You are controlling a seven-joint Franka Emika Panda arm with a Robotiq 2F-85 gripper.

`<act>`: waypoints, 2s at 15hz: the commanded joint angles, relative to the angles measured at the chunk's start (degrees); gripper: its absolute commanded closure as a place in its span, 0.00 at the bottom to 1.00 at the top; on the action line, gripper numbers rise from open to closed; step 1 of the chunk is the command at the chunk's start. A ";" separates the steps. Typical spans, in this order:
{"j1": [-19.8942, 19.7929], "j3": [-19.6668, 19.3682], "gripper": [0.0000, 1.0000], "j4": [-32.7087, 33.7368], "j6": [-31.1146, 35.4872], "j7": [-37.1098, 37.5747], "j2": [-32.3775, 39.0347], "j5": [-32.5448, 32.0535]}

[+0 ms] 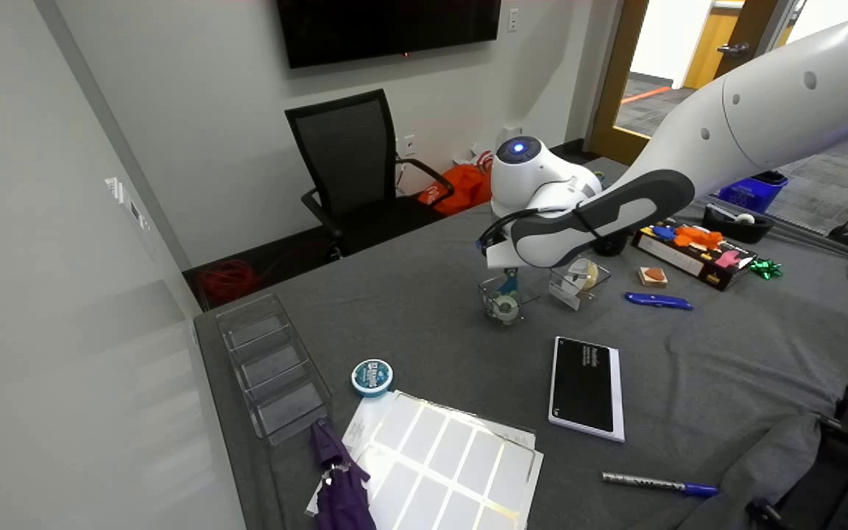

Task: Remove the scissors from the glass box

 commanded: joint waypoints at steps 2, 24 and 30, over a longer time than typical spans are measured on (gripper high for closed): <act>-0.05 -0.23 0.96 -1.12 2.14 0.12 -0.67 -0.92; -0.77 0.93 0.96 -13.74 18.55 -8.67 -13.20 0.83; -2.37 1.88 0.96 -14.64 17.99 -12.00 -16.26 2.42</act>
